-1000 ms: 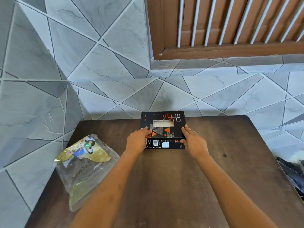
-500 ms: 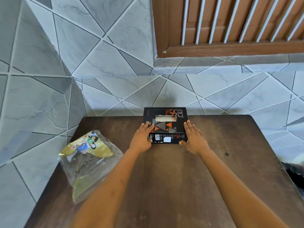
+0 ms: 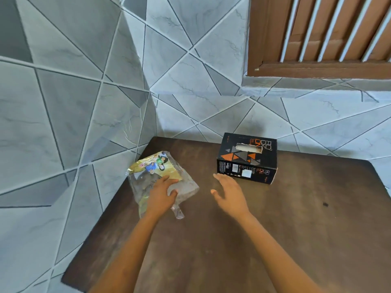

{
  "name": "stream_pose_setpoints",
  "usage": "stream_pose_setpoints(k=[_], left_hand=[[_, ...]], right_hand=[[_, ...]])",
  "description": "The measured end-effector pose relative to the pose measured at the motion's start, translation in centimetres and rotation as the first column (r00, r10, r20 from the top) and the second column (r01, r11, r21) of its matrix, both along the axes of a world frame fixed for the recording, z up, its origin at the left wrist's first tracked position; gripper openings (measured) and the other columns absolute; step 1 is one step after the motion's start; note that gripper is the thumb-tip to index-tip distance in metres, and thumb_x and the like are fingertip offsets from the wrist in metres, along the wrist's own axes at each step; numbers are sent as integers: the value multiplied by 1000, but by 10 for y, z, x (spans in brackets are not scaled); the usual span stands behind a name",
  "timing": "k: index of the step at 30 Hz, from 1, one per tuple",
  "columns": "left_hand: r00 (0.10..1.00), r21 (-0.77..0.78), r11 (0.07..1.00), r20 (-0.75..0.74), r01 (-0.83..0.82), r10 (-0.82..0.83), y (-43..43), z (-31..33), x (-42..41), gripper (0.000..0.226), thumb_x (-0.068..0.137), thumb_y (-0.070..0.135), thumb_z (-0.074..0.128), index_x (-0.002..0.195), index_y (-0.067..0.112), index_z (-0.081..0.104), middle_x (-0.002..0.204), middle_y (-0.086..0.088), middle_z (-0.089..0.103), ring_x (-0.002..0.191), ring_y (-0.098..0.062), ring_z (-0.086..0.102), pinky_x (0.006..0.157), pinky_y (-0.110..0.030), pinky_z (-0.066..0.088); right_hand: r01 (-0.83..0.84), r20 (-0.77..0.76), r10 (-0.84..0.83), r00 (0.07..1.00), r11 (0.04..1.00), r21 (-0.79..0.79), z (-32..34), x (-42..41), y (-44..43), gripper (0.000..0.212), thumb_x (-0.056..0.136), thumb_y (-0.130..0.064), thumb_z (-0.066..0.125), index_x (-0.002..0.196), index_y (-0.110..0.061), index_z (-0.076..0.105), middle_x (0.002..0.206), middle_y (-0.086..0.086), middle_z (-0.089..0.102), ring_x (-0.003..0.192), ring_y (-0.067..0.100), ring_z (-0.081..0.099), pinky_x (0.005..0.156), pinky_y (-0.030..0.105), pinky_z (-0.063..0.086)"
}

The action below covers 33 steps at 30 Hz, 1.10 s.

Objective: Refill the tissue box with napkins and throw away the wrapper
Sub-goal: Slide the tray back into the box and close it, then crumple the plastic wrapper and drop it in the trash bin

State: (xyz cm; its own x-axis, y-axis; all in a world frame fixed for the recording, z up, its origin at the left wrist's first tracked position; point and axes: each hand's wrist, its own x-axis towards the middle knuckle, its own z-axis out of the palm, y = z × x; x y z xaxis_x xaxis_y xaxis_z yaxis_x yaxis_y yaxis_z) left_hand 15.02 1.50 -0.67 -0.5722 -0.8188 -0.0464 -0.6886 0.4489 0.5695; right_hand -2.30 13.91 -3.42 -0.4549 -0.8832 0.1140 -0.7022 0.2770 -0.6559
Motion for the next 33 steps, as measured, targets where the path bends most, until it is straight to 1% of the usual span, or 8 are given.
stream_pose_setpoints(k=[8, 15, 18, 22, 25, 29, 31, 33], left_hand=[[951, 130, 944, -26, -304, 310, -53, -14, 69, 36, 85, 19, 59, 121, 17, 59, 127, -12, 60, 116, -31, 56, 95, -36, 44], [943, 448, 844, -6, -294, 332, -104, -43, 101, 55, 84, 32, 63, 134, 21, 44, 135, -7, 54, 118, -32, 55, 94, -40, 49], [896, 623, 734, -118, -269, 429, -110, -53, 100, 64, 82, 19, 66, 138, 24, 36, 137, -9, 50, 116, -32, 55, 93, -45, 52], [876, 644, 734, -204, -216, 437, -115, -62, 94, 73, 78, -6, 60, 142, 19, 35, 127, -13, 53, 104, -25, 55, 80, -35, 51], [905, 633, 753, -197, -177, 377, -118, -64, 91, 59, 78, -12, 55, 131, 13, 52, 127, -13, 55, 102, -18, 53, 82, -34, 52], [935, 618, 783, -229, -76, 272, -117, -50, 84, 36, 81, -17, 49, 83, 13, 69, 96, -6, 67, 87, -14, 59, 58, -16, 52], [929, 623, 781, -261, -44, 261, -117, -36, 82, 36, 82, -17, 49, 65, 11, 65, 78, -1, 66, 81, -15, 60, 60, -18, 51], [936, 632, 775, -265, -13, 232, -119, -27, 81, 37, 80, -18, 46, 59, 8, 60, 71, -2, 64, 76, -15, 60, 65, -22, 49]], right_hand=[[-35, -2, 36, 999, 992, 120, -5, 43, -47, 49, 89, -24, 55, 135, -14, 43, 142, 5, 46, 134, 20, 37, 112, 31, 25], [113, 216, -198, 956, 929, 352, -20, 73, -103, 60, 92, -32, 49, 142, -5, 28, 146, 15, 39, 134, 31, 37, 108, 38, 32], [167, 274, -276, 921, 916, 364, -24, 85, -111, 55, 93, -32, 47, 138, -4, 34, 142, 18, 42, 131, 32, 40, 104, 36, 35], [206, 310, -329, 892, 906, 369, -34, 95, -111, 45, 92, -35, 50, 129, -10, 46, 125, 14, 51, 120, 32, 48, 95, 36, 39], [225, 385, -362, 849, 907, 355, -42, 95, -105, 14, 86, -37, 56, 91, -24, 53, 86, -2, 55, 88, 20, 54, 74, 32, 40], [319, 353, -398, 846, 911, 263, -33, 97, -90, 24, 85, -29, 60, 63, -20, 60, 58, -5, 57, 59, 12, 53, 56, 25, 41], [397, 335, -418, 844, 908, 133, -23, 94, -82, 26, 81, -28, 66, 61, -15, 55, 72, -1, 59, 68, 12, 54, 67, 28, 43], [364, 396, -341, 853, 931, 18, -13, 89, -77, 28, 77, -25, 72, 93, -11, 54, 110, 0, 50, 98, 14, 52, 87, 31, 43]])
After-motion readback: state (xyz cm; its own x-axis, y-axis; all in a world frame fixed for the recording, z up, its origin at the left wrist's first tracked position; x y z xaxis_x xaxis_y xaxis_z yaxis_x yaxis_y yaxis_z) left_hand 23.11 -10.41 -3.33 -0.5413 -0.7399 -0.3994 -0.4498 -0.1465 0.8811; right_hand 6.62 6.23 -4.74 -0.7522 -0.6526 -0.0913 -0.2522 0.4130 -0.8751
